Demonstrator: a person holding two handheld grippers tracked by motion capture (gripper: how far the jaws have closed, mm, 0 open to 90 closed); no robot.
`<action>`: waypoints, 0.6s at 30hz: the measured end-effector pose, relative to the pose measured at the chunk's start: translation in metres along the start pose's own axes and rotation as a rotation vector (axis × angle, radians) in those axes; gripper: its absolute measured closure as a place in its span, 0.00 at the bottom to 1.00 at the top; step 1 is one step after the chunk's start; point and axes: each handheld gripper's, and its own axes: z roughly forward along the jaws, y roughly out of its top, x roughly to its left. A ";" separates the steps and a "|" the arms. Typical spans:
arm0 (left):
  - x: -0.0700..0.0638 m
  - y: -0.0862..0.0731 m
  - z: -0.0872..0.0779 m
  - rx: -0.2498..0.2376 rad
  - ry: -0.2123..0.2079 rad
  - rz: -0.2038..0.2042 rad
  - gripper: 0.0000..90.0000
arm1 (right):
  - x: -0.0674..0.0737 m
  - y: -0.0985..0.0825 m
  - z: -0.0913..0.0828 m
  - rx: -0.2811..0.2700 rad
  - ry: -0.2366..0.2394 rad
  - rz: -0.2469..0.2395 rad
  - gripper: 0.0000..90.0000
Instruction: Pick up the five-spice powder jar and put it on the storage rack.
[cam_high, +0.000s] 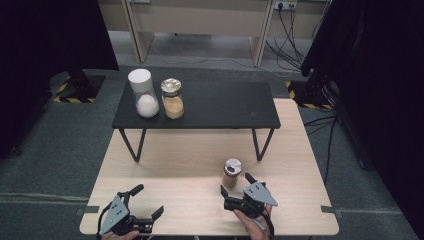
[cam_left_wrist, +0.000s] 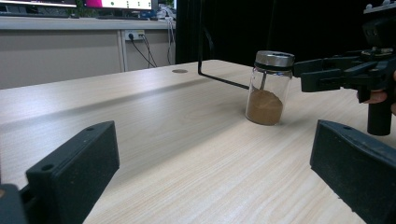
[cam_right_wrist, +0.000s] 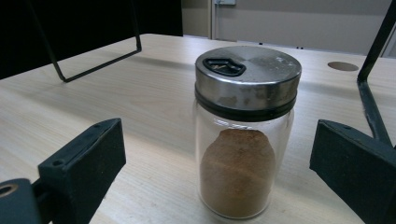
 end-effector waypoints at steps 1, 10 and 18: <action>0.000 0.000 0.000 0.000 0.000 0.001 0.01 | -0.001 0.000 0.001 0.000 -0.002 -0.002 0.04; 0.000 0.000 0.000 0.000 0.000 -0.001 0.01 | -0.007 0.000 0.006 0.005 -0.017 -0.004 0.05; 0.000 0.000 0.000 0.000 0.001 -0.002 0.01 | -0.009 0.001 0.013 0.012 -0.021 -0.008 0.07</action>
